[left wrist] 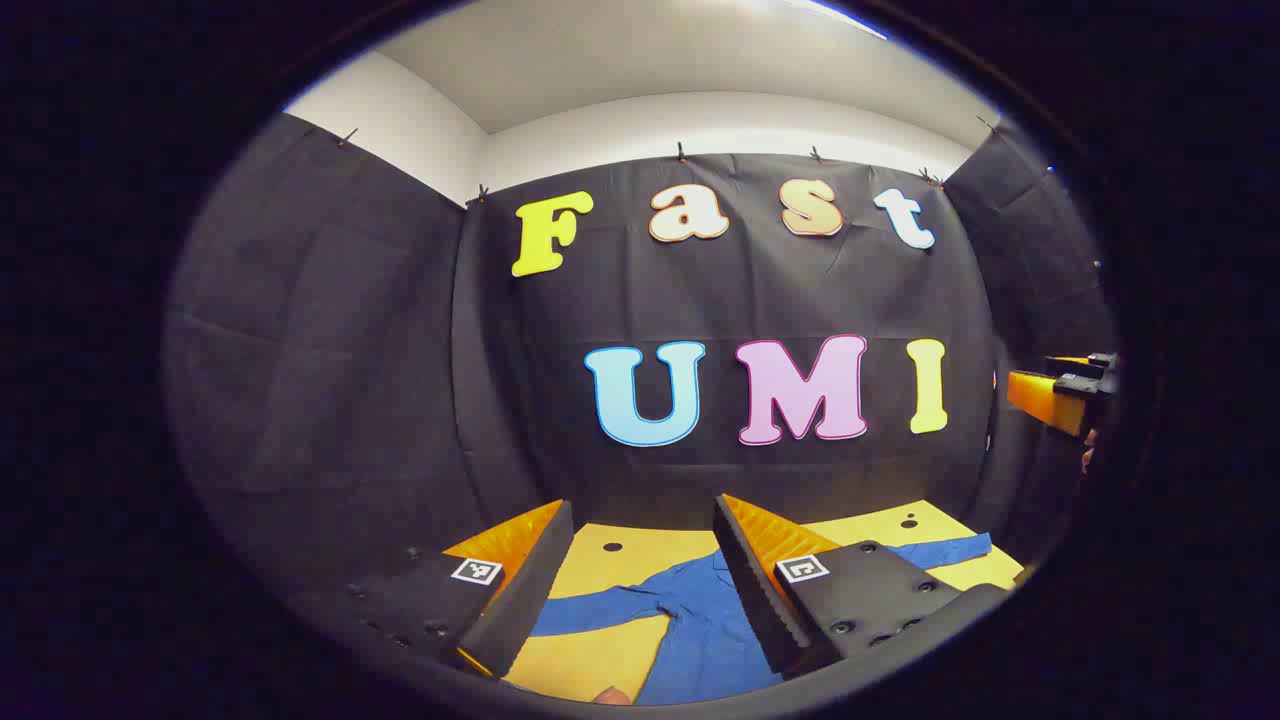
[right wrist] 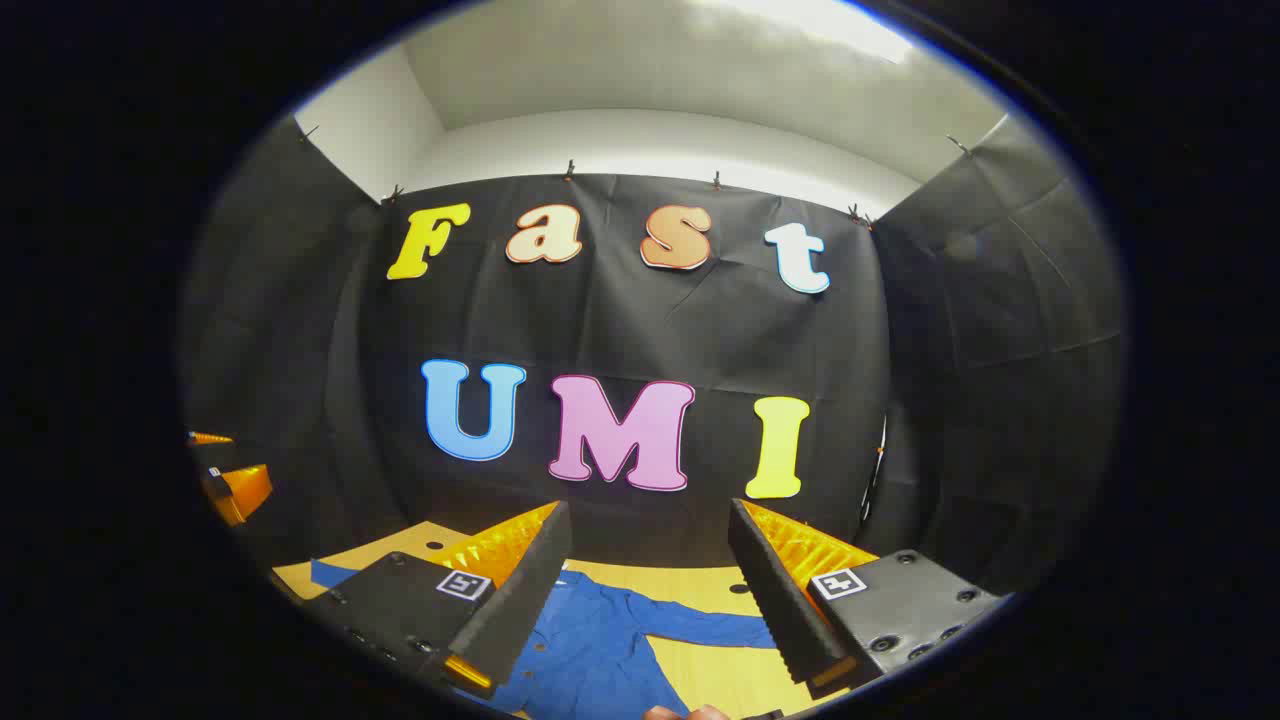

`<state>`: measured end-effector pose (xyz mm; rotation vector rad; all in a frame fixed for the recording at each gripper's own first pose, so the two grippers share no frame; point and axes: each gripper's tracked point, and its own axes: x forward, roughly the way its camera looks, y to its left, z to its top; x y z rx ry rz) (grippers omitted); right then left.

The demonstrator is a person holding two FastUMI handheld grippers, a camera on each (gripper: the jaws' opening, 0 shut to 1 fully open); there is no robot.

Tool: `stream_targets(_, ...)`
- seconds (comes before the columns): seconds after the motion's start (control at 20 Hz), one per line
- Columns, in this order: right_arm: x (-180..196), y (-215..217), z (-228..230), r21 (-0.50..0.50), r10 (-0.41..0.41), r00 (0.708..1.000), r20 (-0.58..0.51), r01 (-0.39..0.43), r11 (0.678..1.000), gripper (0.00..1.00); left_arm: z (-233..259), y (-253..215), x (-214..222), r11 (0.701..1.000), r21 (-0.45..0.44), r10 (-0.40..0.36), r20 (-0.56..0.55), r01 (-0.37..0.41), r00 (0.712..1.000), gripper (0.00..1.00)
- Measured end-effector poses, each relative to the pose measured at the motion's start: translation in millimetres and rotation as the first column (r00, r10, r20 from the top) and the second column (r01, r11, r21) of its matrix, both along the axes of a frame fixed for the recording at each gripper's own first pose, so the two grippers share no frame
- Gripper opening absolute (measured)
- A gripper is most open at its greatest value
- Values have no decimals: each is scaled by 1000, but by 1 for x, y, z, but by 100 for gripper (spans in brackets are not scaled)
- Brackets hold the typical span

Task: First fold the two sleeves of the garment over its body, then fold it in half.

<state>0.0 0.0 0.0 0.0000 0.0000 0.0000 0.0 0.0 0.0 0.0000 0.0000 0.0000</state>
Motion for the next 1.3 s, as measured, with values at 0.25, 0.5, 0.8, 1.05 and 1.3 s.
stream_targets(0.25, 6, -5, 4, -41, -18, 1000, 12, 18, 999, 100, 3, 2, 3, 1000, 25, 13, 23, -13, 1000, 82)
stream_targets(0.5, 10, -9, 13, -110, -25, 999, 40, 29, 993, 92, -2, -4, 4, 1000, -21, -12, 17, 13, 1000, 82)
stream_targets(0.8, 10, -7, 16, -98, -28, 999, 37, 31, 995, 93, 3, 1, 1, 1000, -5, 2, 40, -2, 999, 83)
stream_targets(1.05, 9, -11, 13, -83, -46, 999, 25, 48, 995, 100, -1, 5, -2, 1000, -14, 9, 32, -9, 999, 83)
stream_targets(1.3, 9, -13, 16, -80, -59, 998, 27, 61, 995, 93, -2, 11, -3, 1000, -23, 22, 33, -21, 999, 82)
